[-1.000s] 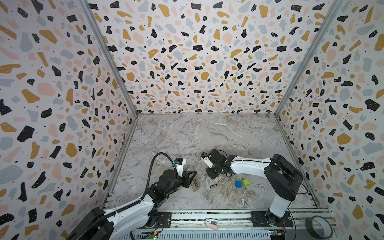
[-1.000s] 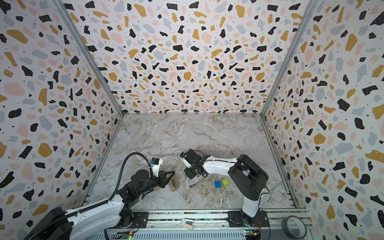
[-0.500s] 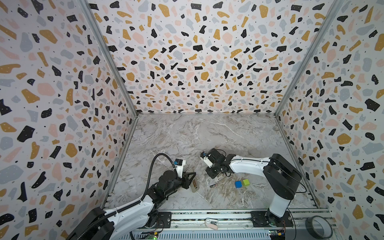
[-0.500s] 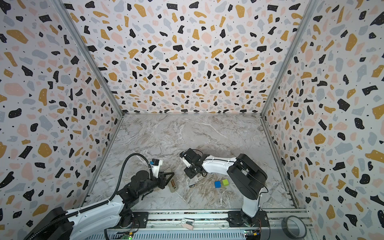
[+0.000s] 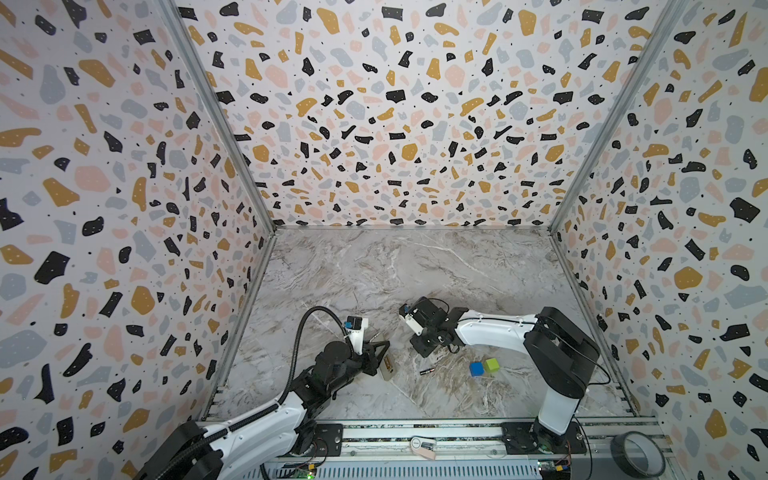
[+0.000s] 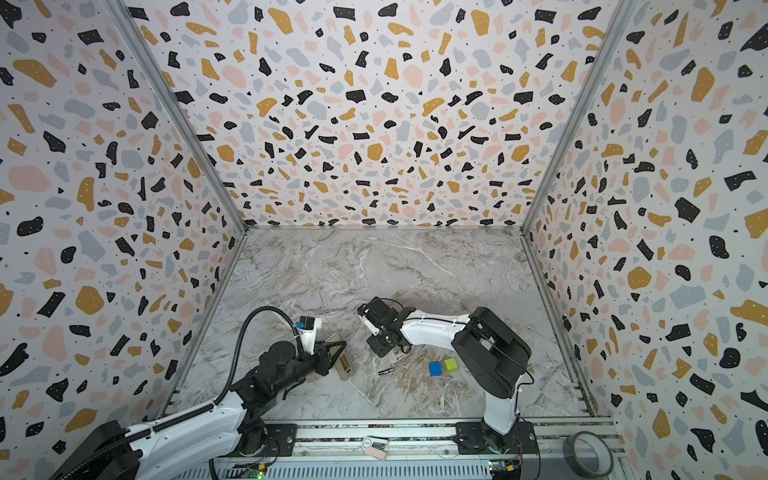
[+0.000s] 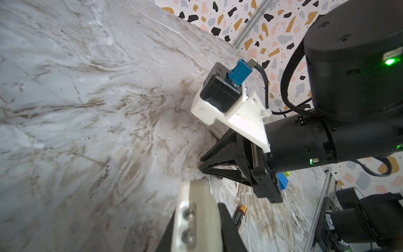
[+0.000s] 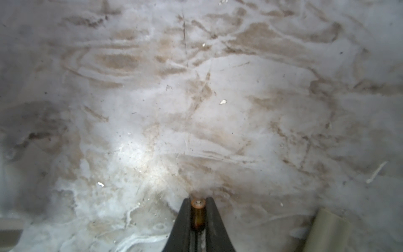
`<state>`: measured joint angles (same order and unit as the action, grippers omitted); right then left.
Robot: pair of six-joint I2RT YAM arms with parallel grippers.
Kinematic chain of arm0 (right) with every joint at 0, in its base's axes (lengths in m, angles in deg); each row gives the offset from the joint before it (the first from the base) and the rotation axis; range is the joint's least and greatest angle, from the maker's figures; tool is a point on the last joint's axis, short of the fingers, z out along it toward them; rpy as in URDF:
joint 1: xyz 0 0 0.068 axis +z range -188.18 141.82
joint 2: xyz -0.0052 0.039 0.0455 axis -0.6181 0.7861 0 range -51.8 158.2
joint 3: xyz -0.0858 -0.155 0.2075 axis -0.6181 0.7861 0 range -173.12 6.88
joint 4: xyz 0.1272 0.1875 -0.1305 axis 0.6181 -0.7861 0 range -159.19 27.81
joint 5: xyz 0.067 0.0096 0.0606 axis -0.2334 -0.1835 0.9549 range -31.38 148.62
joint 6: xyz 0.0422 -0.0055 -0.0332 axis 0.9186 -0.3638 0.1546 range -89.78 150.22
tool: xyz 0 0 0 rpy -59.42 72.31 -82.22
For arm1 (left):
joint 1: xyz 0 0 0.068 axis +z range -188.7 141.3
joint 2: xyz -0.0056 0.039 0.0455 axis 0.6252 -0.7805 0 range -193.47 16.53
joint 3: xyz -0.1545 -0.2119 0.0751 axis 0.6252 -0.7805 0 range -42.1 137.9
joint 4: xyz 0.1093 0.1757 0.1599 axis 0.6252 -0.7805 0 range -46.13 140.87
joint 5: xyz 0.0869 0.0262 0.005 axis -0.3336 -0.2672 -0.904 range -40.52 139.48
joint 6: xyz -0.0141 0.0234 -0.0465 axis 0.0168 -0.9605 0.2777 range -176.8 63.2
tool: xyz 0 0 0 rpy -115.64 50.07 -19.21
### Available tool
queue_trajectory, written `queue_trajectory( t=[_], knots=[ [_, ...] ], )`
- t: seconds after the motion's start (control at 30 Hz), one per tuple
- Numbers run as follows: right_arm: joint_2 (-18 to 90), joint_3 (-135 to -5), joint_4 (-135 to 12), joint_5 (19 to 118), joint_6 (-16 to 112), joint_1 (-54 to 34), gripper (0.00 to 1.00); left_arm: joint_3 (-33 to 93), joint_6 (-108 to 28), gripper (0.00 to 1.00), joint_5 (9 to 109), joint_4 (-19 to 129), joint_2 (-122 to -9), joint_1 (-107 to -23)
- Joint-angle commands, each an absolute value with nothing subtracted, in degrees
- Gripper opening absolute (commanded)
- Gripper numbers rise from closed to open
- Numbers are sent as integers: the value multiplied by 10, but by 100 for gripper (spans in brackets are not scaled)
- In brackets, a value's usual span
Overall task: Load the batteries into the remote control
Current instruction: 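Lift the AA battery off the table with the right gripper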
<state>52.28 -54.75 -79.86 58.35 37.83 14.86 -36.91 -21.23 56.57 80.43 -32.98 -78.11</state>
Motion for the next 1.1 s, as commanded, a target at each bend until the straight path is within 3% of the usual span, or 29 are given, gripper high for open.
queue_trajectory(
  t=[0.0, 0.63, 0.93, 1.07],
  knots=[
    [551, -554, -873, 566, 364, 156, 12, -373, -211, 0, 557, 817, -327, -778],
    [552, -593, -974, 591, 354, 167, 13, -380, -221, 0, 552, 808, -305, -778],
    [558, -591, -987, 591, 356, 161, 28, -377, -226, 0, 553, 801, -295, -778],
    [563, -596, -989, 591, 353, 160, 29, -377, -226, 0, 555, 806, -302, -778]
  ],
)
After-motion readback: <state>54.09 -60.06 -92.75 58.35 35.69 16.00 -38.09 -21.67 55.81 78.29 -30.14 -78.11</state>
